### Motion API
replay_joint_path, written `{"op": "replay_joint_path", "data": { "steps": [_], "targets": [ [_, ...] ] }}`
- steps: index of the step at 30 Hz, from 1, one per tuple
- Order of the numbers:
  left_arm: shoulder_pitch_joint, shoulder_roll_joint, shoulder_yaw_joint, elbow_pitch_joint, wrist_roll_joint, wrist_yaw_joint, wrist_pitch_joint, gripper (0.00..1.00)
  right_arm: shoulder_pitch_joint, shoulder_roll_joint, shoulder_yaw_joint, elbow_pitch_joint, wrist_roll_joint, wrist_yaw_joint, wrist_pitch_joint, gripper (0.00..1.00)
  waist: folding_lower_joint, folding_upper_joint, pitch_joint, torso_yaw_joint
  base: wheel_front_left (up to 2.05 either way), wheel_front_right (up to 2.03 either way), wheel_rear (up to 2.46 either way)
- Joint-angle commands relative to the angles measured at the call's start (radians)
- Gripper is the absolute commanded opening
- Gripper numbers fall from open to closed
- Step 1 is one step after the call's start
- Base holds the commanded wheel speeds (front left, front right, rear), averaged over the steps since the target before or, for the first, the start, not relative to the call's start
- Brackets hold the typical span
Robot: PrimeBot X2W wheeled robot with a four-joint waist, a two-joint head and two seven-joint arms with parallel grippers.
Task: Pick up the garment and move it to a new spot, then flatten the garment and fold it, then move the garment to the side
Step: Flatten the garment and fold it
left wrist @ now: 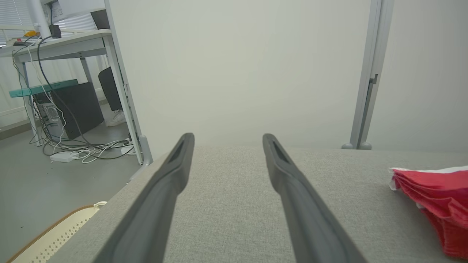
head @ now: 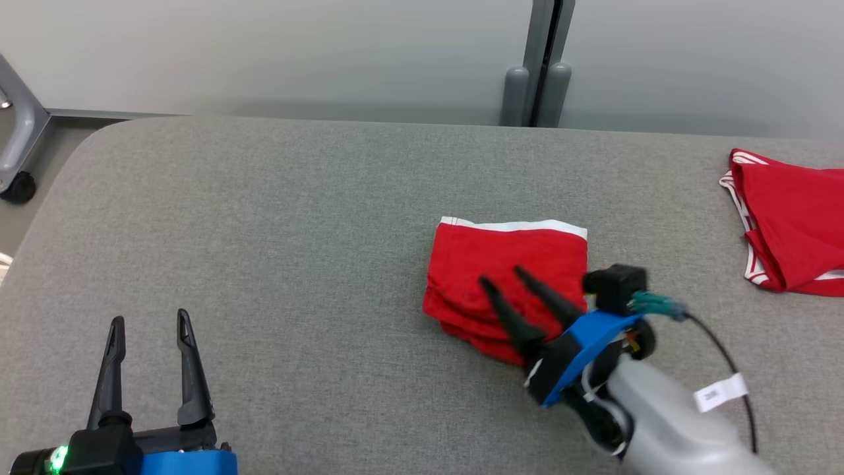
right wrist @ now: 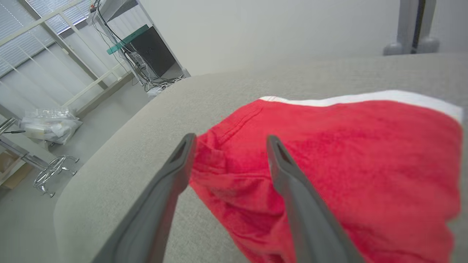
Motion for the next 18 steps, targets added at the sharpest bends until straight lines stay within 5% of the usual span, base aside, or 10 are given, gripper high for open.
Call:
{"op": "replay_joint_path", "data": {
  "steps": [1,6,7,9,18],
  "targets": [
    [-0.014,0.0,0.003,0.001,0.004,0.002,-0.004,1.0,-0.005,-0.026,-0.027,-0.009,-0.017,0.0,-0.007,1.0,-0.0001,-0.0002,-0.004,-0.006,0.0,0.0,0.0],
    [-0.015,0.001,0.0,0.003,0.008,-0.003,-0.004,1.0,0.032,-0.087,-0.19,-0.053,-0.113,0.0,-0.008,1.0,-0.0001,-0.0002,-0.007,-0.016,0.0,0.0,0.0],
    [-0.018,0.001,-0.002,0.003,0.009,-0.004,-0.004,1.0,0.036,-0.096,-0.211,-0.052,-0.147,0.0,-0.008,0.47,-0.0001,-0.0002,-0.007,-0.015,0.0,0.0,0.0],
    [-0.023,0.001,-0.006,0.004,0.01,-0.006,-0.004,1.0,0.055,-0.086,-0.249,-0.037,-0.182,0.0,-0.008,0.0,-0.0001,-0.0002,-0.006,-0.013,0.0,0.0,0.0],
    [-0.036,0.005,-0.024,0.011,0.011,-0.015,-0.004,1.0,0.065,0.018,-0.209,0.099,-0.244,0.0,-0.008,0.0,-0.0001,-0.0002,-0.003,0.011,0.0,0.0,0.0]
  ]
}}
